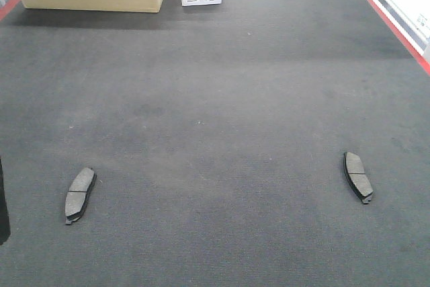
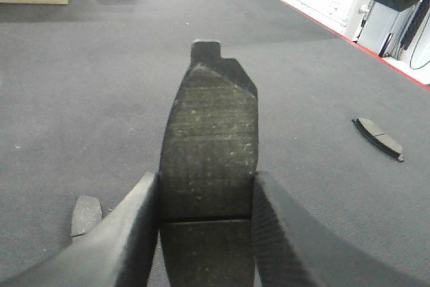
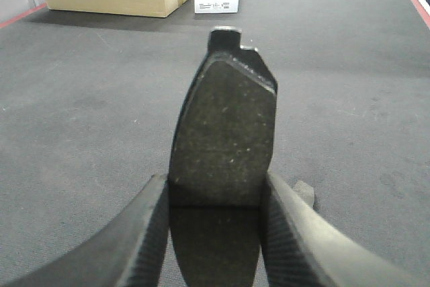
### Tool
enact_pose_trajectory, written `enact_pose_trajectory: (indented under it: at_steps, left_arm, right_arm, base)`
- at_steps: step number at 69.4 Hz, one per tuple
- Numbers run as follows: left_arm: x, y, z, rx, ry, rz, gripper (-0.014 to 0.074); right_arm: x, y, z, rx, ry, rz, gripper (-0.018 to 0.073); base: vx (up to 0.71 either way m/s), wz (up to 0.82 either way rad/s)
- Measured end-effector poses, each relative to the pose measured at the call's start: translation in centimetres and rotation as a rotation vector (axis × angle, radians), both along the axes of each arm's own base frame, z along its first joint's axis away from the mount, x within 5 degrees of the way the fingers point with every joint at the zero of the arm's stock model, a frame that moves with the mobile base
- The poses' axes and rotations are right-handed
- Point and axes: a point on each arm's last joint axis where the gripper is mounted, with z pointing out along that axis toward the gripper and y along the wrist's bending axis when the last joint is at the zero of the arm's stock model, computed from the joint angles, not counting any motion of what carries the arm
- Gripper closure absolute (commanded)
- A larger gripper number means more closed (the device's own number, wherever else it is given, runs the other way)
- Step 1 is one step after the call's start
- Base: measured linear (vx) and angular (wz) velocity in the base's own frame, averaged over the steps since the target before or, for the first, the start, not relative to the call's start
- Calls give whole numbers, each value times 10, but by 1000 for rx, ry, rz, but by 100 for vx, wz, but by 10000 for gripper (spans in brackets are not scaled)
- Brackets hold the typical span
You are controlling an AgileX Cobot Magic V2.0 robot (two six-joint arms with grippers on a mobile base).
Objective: Move and align brake pads A on conveyor
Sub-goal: 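Drive up to the conveyor belt and stop before the two placed pads, then lower the left gripper and set its brake pad beside the nearest pad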
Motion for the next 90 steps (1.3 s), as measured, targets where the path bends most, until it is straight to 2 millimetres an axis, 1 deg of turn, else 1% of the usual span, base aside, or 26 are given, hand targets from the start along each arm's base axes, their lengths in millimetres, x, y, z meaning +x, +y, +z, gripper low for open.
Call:
enact_pose_trajectory:
  at_steps: [11,14,18,19,27,36,39,43,49,53,57,60,72,76,88,90]
  left_arm:
    - [2,-2,3,-88,37,15,595]
    - [5,-5,8,-102,49,16,594]
    - [14,-11,14,-108,81,17,592]
    - [15,-12,19,-116,75,16,592]
    - [39,-27,34,-105,130,17,589]
    - [78,-51,35,-53,224,25,585]
    - [96,-61,27,-19,279,31,582]
    - [112,-71,22,7,320,35,580]
    - [137,-87,2,61,412,44,574]
    - [155,-98,-17,96,488,52,572]
    - [167,-105,-30,112,536,57,570]
    - [177,-113,-46,132,591,64,567]
    - [204,-131,-80,157,702,81,542]
    - [210,-134,-88,166,721,84,527]
    - [224,-145,-123,180,832,107,429]
    - [226,-147,-125,174,843,111,407]
  right_arm:
    - [0,0,0,0,0,0,561]
    - [0,0,0,0,0,0,561]
    - [0,0,0,0,0,0,561]
    - [0,0,0,0,0,0,561]
    - [0,0,0,0,0,0,561]
    - [0,0,0,0,0,0,561]
    - [0,0,0,0,0,0,561]
    - [0,0,0,0,0,0,561]
    - [0,0,0,0,0,0,561]
    - [0,0,0,0,0,0,561]
    - [0,0,0,0,0,0,561]
    - [0,0,0,0,0,0,561]
    - [0,0,0,0,0,0,561]
    - [0,0,0,0,0,0,561]
    - [0,0,0,0,0,0,561]
    - [0,0,0,0,0,0,561]
  base:
    - [0,0]
    - [0,0]
    - [0,0]
    - [0,0]
    - [0,0]
    - [0,0]
    - [0,0]
    - [0,0]
    - [0,0]
    - [0,0]
    - [0,0]
    - [0,0]
    - [0,0]
    - [0,0]
    - [0,0]
    - [0,0]
